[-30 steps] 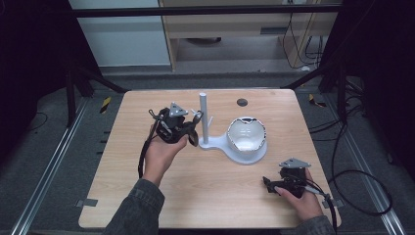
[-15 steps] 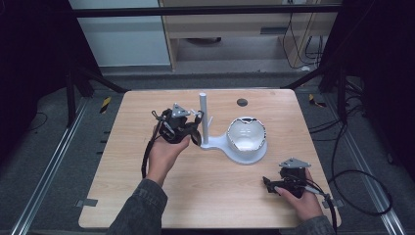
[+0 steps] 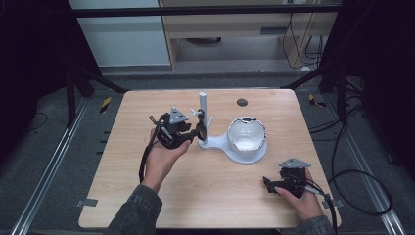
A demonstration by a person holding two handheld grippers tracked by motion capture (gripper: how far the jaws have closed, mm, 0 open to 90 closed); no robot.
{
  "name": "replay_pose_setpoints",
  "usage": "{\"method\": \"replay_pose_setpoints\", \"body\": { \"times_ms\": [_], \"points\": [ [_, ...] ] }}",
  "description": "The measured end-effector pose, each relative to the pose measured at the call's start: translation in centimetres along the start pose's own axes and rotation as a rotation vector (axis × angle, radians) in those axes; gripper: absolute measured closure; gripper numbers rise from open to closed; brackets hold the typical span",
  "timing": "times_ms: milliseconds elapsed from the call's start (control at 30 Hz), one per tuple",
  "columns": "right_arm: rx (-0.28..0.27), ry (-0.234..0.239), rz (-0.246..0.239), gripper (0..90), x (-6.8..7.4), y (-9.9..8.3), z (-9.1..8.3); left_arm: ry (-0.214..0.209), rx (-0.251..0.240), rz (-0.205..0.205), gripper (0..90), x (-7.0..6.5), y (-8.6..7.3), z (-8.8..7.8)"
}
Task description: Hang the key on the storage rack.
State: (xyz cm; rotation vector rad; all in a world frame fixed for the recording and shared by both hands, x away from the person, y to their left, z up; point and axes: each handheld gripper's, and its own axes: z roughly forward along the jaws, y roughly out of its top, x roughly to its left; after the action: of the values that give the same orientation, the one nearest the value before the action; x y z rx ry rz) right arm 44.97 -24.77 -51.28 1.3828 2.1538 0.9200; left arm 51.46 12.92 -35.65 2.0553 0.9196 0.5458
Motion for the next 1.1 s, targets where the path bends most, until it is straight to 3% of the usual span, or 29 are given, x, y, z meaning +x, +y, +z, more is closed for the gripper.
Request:
{"method": "replay_pose_setpoints", "body": {
  "times_ms": [133, 367, 467, 600, 867, 1033, 1100],
  "points": [
    [0.001, 0.000, 0.004, 0.5, 0.0, 0.0, 0.0, 0.002, -0.023, -0.011, 45.9, -0.3, -0.4, -0.4],
    [-0.001, -0.002, 0.001, 0.5, 0.1, 0.0, 0.0, -0.045, 0.004, 0.019, 16.1, -1.1, -1.1, -0.4],
    [-0.001, -0.003, 0.001, 0.4, 0.1, 0.0, 0.0, -0.075, 0.011, 0.029, 10.1, -1.3, -1.8, -0.3],
    [0.000, -0.003, 0.000, 0.5, 0.1, 0.0, 0.0, -0.107, 0.022, 0.040, 7.9, -1.5, -3.1, -0.1],
    [-0.002, -0.008, -0.001, 0.5, 0.1, -0.1, 0.0, -0.079, 0.094, 0.076, 7.2, -1.7, -6.8, 0.1],
    [-0.002, -0.008, -0.001, 0.5, 0.1, -0.1, 0.0, -0.075, 0.110, 0.053, 7.2, -1.2, -9.8, 0.0],
    [-0.002, -0.008, -0.002, 0.5, 0.1, -0.1, 0.0, -0.062, 0.142, 0.063, 7.2, -0.8, -11.0, 0.0]
  ]
}}
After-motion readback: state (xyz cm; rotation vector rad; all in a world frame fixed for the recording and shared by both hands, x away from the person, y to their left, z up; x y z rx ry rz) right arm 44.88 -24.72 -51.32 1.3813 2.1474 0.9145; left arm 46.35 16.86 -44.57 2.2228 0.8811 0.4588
